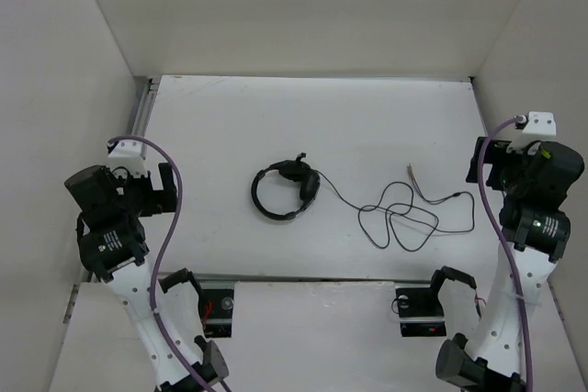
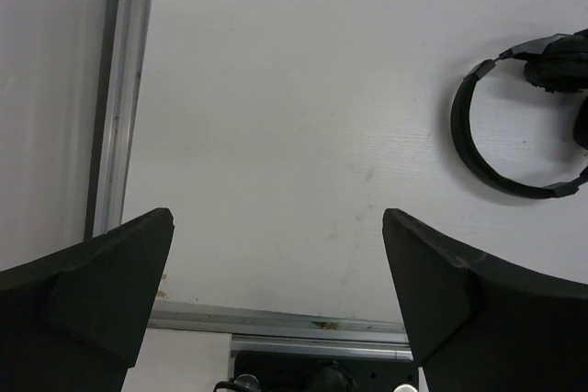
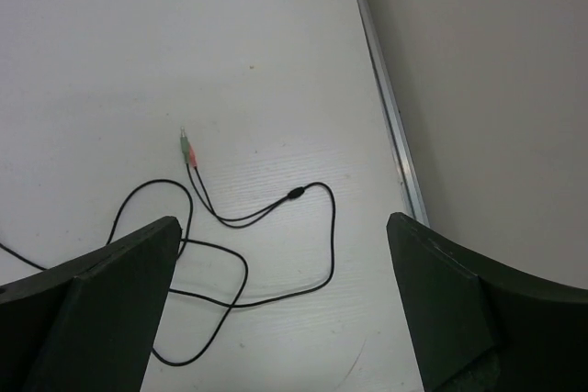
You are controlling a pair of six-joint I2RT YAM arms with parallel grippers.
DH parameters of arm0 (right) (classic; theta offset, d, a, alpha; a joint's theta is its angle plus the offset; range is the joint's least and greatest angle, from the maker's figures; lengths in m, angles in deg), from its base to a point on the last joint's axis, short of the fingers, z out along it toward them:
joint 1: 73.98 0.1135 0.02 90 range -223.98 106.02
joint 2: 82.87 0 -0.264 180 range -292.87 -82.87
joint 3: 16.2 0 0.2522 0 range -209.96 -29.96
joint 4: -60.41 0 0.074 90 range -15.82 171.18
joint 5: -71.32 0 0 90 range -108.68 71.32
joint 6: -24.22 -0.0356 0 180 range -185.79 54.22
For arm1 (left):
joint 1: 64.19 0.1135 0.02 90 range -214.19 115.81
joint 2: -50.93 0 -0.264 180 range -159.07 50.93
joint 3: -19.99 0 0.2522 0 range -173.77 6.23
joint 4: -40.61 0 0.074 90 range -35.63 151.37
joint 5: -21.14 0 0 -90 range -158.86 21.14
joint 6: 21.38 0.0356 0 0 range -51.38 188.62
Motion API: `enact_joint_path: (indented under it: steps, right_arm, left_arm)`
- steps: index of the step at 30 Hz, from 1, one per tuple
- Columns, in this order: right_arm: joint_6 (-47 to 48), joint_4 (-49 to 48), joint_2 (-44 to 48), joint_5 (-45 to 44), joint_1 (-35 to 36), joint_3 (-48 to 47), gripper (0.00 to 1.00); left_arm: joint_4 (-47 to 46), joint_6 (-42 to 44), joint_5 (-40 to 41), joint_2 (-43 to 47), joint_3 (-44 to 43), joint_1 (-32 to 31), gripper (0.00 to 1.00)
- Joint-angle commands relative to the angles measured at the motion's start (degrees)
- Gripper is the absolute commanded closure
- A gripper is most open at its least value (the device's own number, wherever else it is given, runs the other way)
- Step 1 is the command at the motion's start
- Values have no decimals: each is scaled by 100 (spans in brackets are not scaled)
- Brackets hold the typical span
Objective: Wrap the headphones
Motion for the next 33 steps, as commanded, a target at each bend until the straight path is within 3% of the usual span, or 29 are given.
enact_joint_path:
  steps: [1,9,19,27,33]
  right_arm:
    - [-154,-626,218,-374,152,126,0]
    - [-65,-1750,517,-1094,478,951,0]
    - [-30,-3631,1070,-981,1515,2454,0]
    - [-750,-3703,1203,99,1480,2499,0]
    - [-1154,-3754,1132,425,1295,2551,0]
  left_arm:
    - [-60,-425,262,-66,39,-329,0]
    - [-648,-1110,166,-338,416,-1471,0]
    - [-2080,-2059,446,-1014,1505,-3097,0]
    - [-3468,-2464,1474,-1260,2692,-4354,0]
    - [-3891,-2815,1765,-2120,2623,-4803,4]
